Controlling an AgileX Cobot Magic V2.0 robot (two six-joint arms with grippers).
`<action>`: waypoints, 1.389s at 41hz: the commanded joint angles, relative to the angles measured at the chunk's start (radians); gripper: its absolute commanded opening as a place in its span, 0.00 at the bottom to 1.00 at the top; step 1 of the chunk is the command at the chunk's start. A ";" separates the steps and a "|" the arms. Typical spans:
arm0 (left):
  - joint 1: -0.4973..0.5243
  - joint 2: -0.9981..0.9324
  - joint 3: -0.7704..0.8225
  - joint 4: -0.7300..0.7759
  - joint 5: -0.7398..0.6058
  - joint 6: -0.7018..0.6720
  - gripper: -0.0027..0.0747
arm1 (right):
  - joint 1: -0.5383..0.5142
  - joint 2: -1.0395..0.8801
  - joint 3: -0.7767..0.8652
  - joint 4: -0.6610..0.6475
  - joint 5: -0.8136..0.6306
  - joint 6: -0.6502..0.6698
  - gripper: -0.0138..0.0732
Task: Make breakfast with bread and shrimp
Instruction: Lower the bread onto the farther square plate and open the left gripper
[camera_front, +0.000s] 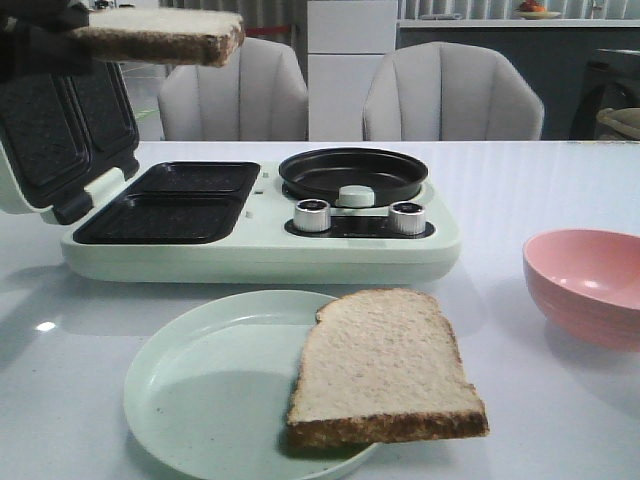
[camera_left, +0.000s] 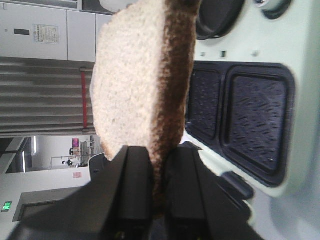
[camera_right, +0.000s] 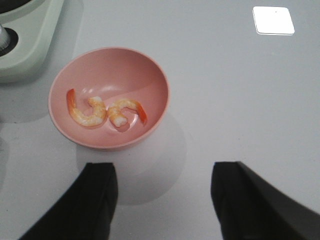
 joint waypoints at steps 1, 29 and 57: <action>0.094 0.047 -0.107 0.094 -0.044 -0.012 0.16 | 0.003 0.007 -0.028 0.005 -0.074 -0.003 0.76; 0.511 0.595 -0.640 0.094 -0.503 -0.010 0.16 | 0.003 0.007 -0.028 0.005 -0.074 -0.003 0.76; 0.588 0.771 -0.718 0.094 -0.526 -0.001 0.21 | 0.003 0.007 -0.028 0.005 -0.074 -0.003 0.76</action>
